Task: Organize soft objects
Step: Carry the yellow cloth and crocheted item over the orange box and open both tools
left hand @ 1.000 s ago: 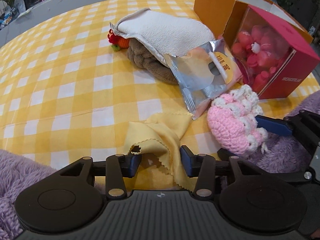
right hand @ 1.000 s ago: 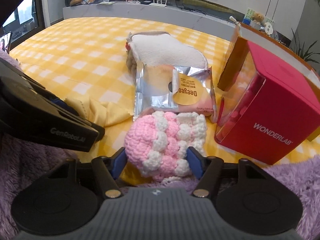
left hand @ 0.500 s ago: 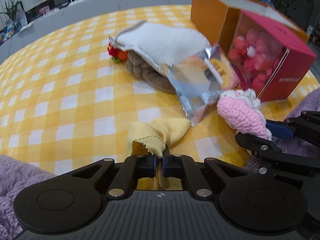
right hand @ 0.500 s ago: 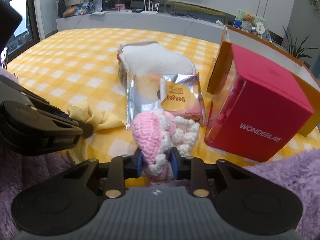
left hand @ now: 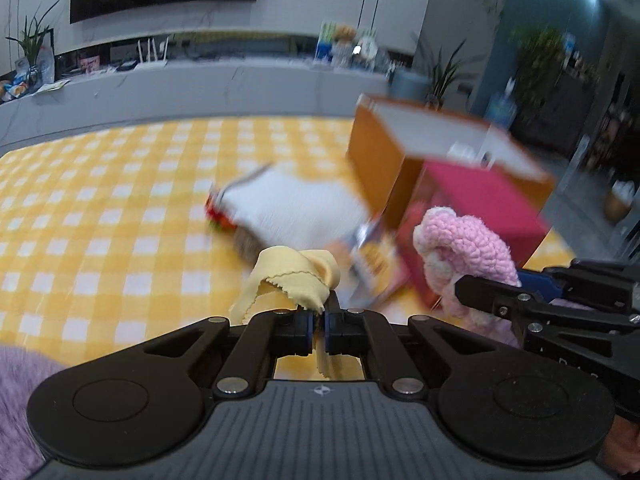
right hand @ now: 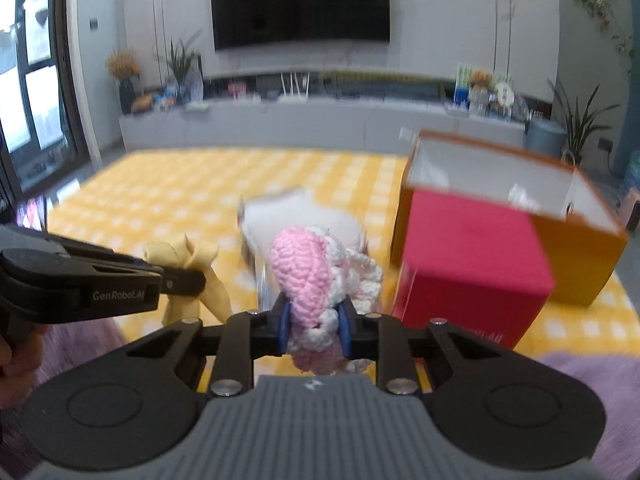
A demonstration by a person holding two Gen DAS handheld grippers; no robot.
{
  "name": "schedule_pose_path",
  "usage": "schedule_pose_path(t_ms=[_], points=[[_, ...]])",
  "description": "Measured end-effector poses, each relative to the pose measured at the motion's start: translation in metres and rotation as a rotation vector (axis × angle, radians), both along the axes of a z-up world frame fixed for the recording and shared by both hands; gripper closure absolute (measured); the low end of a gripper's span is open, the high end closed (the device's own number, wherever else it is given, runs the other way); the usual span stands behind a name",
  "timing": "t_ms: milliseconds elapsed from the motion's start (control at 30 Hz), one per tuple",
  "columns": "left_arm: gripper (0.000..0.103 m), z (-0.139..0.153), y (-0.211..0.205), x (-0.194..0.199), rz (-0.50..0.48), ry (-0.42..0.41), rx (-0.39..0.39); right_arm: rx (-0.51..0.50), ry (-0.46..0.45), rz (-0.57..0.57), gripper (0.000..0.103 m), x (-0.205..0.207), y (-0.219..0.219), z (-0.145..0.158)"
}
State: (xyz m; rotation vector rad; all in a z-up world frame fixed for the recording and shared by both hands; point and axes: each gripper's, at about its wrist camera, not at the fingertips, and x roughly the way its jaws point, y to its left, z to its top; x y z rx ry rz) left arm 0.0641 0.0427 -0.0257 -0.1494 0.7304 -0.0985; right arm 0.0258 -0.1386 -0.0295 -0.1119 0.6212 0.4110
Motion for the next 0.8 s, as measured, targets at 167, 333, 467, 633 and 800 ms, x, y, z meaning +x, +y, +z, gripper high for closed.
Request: schedule_pose_path(t_ms=[167, 333, 467, 633, 800], points=[[0.098, 0.037, -0.007, 0.018, -0.047, -0.071, -0.068, 0.032, -0.075, -0.010, 0.081, 0.009, -0.016, 0.037], [0.098, 0.066, -0.031, 0.046, -0.097, -0.149, -0.030, 0.025, -0.113, -0.034, 0.081, 0.034, -0.035, 0.064], [0.098, 0.082, -0.051, 0.077, -0.137, -0.185, -0.043, -0.023, -0.149, -0.063, 0.081, 0.061, -0.048, 0.080], [0.098, 0.088, -0.076, 0.118, -0.185, -0.198, -0.065, -0.105, -0.176, -0.089, 0.080, 0.101, -0.065, 0.089], [0.098, 0.084, -0.095, 0.162, -0.230, -0.191, -0.078, -0.160, -0.136, -0.130, 0.080, 0.147, -0.087, 0.088]])
